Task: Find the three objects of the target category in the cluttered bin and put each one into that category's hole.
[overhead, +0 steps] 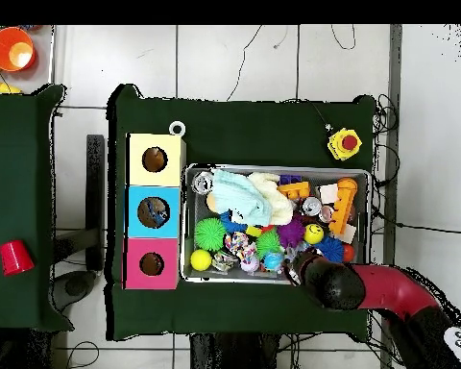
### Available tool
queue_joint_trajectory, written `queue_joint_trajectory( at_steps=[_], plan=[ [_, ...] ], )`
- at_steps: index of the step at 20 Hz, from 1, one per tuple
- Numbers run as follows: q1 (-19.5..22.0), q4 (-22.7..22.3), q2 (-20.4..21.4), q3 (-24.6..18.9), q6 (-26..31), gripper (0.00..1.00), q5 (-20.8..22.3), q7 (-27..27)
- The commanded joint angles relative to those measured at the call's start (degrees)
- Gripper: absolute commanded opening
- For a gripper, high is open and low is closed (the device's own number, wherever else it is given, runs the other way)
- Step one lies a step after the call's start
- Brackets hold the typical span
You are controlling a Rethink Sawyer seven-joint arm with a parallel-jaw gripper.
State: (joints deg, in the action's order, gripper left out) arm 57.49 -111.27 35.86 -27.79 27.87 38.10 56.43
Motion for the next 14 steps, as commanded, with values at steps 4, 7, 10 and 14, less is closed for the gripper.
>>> queue_joint_trajectory(
  at_steps=[4,7,10,14],
  plan=[
    [1.2,7.6,-3.4,-2.4,-3.4,1.0,4.5,-1.0],
    [0.9,8.4,-5.2,-2.0,-3.9,1.0,5.0,-0.4],
    [0.8,8.2,-6.1,-1.6,-4.4,1.0,5.1,0.3],
    [0.3,7.7,-6.4,-0.8,-6.1,1.0,5.6,1.8]
  ],
)
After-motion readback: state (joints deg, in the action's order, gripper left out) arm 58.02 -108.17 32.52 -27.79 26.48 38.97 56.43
